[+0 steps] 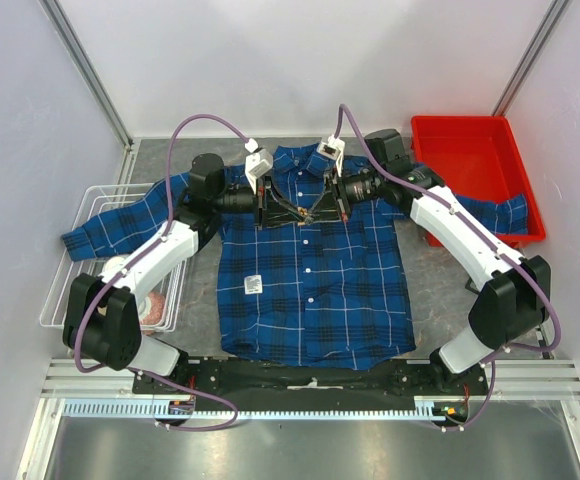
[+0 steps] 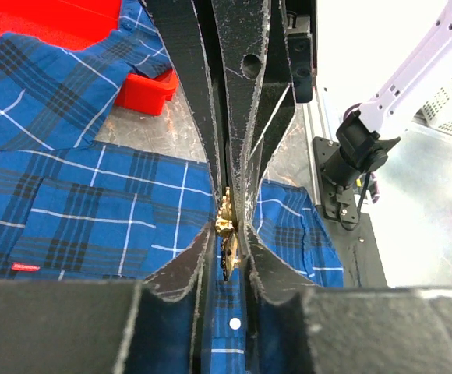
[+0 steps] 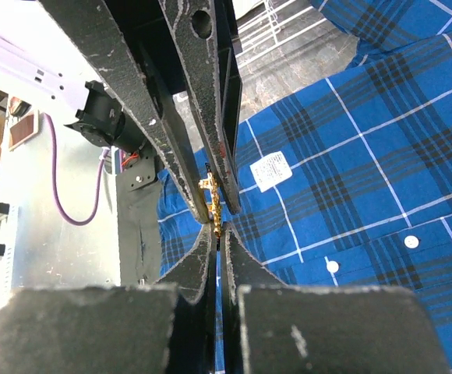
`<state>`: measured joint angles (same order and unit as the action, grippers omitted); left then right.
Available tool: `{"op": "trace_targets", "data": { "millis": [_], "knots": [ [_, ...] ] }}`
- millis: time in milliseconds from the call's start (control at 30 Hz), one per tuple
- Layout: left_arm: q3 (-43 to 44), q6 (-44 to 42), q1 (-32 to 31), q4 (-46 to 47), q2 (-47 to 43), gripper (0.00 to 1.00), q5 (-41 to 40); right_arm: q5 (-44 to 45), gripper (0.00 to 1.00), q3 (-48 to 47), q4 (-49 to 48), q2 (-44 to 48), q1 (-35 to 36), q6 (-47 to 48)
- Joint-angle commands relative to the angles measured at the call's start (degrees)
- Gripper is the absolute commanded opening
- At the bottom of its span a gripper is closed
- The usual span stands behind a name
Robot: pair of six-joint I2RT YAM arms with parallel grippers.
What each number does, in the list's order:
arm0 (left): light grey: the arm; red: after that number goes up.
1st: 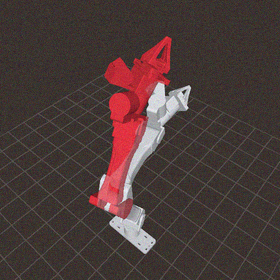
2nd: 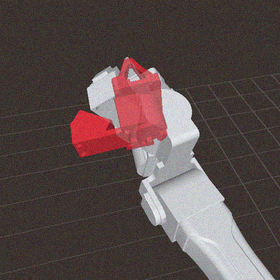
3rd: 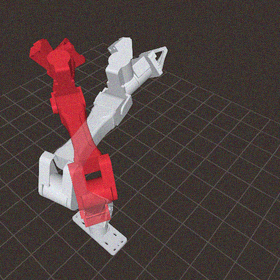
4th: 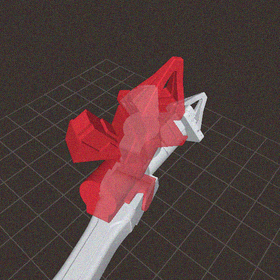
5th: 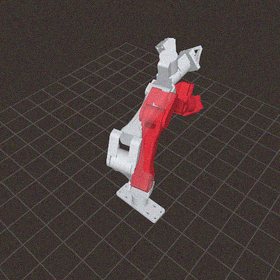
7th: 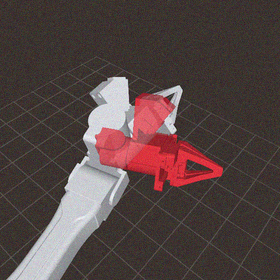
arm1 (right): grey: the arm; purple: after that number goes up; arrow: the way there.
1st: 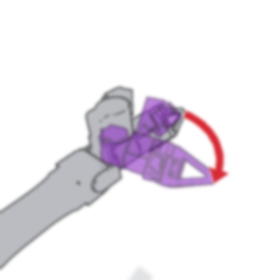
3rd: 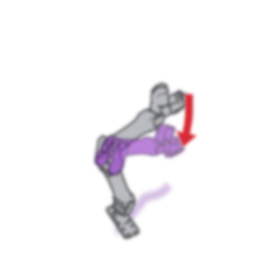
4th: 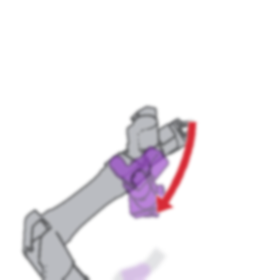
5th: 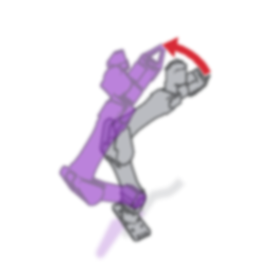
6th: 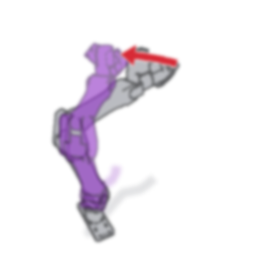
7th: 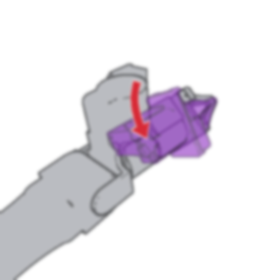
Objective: Pin the brooch onto the clothing
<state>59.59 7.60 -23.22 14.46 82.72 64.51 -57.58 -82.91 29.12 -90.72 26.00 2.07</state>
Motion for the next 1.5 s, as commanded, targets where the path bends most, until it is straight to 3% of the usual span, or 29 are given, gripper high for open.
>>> {"op": "trace_targets", "data": {
  "millis": [0, 67, 167, 300, 400, 500, 633, 733, 833, 1033, 1133, 1467],
  "knots": [
    [-0.35, 6.02, -1.12, 5.4, -2.12, 0.27, 0.0, -1.31, 0.0, -1.81, -5.75, 0.01, 0.63, -1.45],
    [-0.27, 6.99, -0.95, 5.4, -3.08, 0.41, -0.17, -0.43, 0.0, -1.81, -5.83, 0.01, 0.2, -0.75],
    [0.78, 7.69, 0.45, 5.32, -4.93, 0.53, 0.09, 1.06, 0.0, -1.81, -5.92, 0.45, -0.42, 1.18],
    [4.56, 12.7, 4.67, 8.47, -5.02, 0.59, 0.18, 3.0, 0.0, -1.73, -7.75, 1.42, -0.78, 3.47],
    [7.02, 14.29, 8.27, 10.5, -5.2, 0.6, -0.09, 5.72, 0.0, 0.73, -14.58, 3.61, -0.77, 3.12],
    [7.73, 10.18, 11.35, 9.02, -5.37, 0.6, -0.17, 11.16, 0.0, 3.98, -22.58, 6.95, -0.69, 6.61],
    [6.68, 2.71, 13.03, 5.77, -6.34, 0.59, -0.35, 18.9, 0.0, 3.73, -21.4, 8.89, 1.16, 20.68],
    [5.89, -5.73, 10.93, 0.5, -8.01, 0.59, -5.17, 21.27, 0.0, -1.1, -15.34, 7.23, 1.86, 23.59],
    [4.31, -10.23, 9.34, -1.61, -9.41, 0.58, -9.04, 25.75, 0.0, 0.81, -16.81, 9.4, 3.61, 25.61],
    [0.45, -8.82, 5.3, -0.49, -10.12, 0.52, -8.52, 32.7, 0.0, 6.88, -24.2, 12.75, 6.87, 26.32],
    [0.0, -9.09, 1.53, 0.66, -9.07, 0.51, -8.87, 32.89, 0.0, 8.21, -26.13, 13.55, 7.31, 26.76],
    [0.26, -5.93, 0.02, 3.65, -6.69, 0.5, -13.7, 30.87, 0.0, 8.47, -25.52, 14.25, 7.66, 25.36]
  ]
}}
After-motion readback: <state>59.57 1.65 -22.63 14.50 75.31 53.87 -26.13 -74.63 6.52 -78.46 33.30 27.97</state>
